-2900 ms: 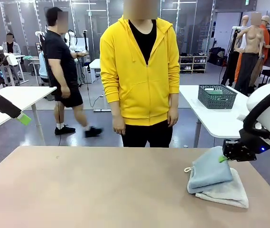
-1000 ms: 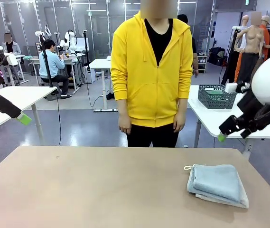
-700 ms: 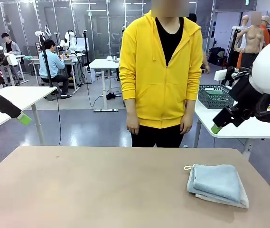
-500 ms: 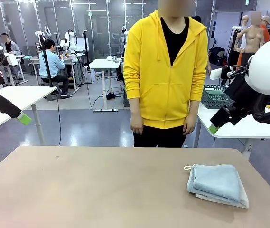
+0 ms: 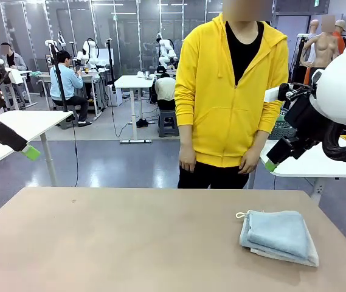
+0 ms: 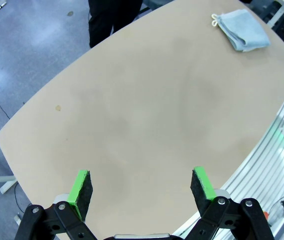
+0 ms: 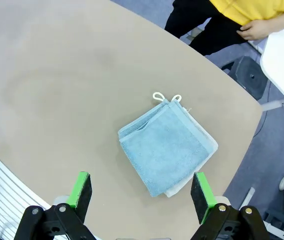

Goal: Fold the towels and place them in the basket.
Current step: Stack the folded Towel with hook on the right side of the table.

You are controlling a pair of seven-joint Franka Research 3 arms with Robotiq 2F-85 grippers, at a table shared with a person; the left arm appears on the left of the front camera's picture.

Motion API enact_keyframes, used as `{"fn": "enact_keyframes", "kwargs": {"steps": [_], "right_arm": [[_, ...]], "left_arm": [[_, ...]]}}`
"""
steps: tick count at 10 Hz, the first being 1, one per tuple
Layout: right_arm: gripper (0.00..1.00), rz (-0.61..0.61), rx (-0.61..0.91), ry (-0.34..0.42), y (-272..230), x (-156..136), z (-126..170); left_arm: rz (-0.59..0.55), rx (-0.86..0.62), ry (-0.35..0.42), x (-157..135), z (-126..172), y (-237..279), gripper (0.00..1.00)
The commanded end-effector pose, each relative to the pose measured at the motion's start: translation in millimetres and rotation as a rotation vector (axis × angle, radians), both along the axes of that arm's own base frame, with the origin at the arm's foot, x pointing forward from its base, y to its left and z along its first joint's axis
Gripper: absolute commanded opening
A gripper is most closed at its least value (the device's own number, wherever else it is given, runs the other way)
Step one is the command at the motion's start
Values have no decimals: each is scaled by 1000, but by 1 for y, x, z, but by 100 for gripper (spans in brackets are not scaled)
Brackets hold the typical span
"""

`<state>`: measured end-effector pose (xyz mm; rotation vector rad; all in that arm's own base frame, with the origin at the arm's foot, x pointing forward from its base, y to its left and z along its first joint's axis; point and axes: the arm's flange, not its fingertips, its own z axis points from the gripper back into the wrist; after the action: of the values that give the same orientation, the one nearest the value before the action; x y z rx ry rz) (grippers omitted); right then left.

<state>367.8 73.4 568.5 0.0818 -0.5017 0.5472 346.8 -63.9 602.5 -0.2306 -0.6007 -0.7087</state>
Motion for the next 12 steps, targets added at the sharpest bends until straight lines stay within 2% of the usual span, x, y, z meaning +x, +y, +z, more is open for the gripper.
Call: {"fn": "enact_keyframes", "kwargs": {"steps": [1,12], "right_arm": [[100,-8,1,3,-1,1,-1],[100,-8,1,3,-1,1,-1]], "left_arm": [[3,4,-1,0,-1,0,100],[3,4,-1,0,-1,0,100]]}}
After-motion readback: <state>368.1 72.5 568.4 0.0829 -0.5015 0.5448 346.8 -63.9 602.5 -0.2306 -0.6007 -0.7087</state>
